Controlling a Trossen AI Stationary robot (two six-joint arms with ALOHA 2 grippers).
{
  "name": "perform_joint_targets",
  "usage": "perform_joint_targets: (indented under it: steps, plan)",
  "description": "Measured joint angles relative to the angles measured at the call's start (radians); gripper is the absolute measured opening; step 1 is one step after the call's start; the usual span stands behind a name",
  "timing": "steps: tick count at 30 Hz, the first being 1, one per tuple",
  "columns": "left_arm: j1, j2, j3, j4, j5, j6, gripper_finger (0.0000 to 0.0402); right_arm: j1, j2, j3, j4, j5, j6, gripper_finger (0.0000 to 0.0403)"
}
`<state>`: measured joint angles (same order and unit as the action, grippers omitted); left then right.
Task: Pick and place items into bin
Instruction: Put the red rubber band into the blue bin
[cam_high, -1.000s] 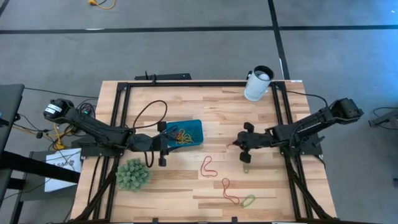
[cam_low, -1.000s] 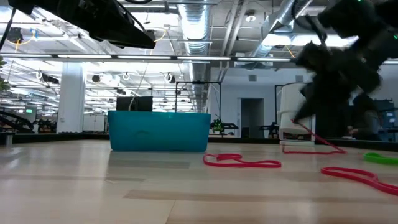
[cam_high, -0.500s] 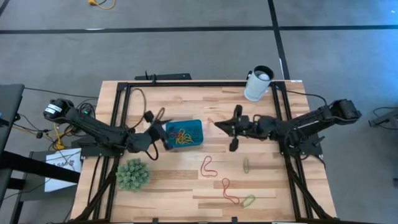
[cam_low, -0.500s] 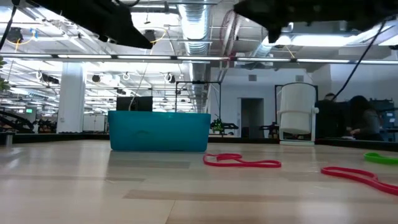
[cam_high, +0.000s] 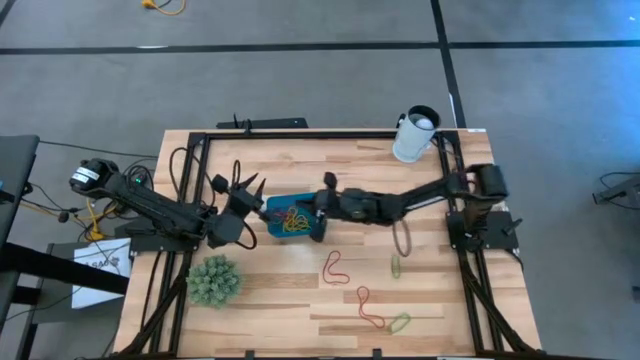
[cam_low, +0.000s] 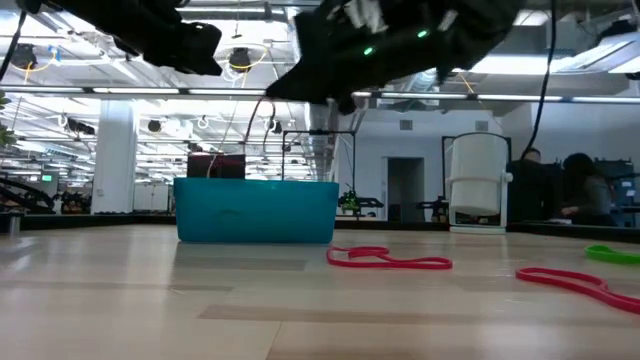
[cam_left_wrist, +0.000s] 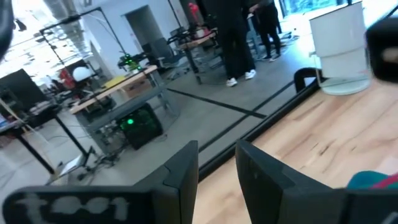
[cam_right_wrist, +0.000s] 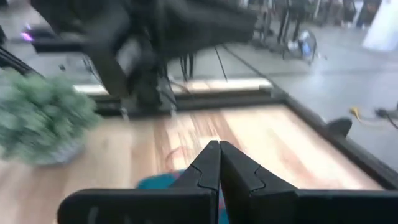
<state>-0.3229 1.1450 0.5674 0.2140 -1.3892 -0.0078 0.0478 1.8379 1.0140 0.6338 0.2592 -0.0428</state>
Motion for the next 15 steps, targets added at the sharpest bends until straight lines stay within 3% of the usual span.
perform_joint_targets:
  steps: [5,15]
  plan:
    - [-0.003,0.0,0.0,-0.097,-0.006,-0.084,0.0099,-0.028,0.12,0.127,-0.13,0.0,0.05,0.0]
    - [-0.018,0.0,0.0,-0.461,0.02,-0.498,0.0099,-0.035,0.233,0.273,-0.233,-0.088,0.051,0.0]
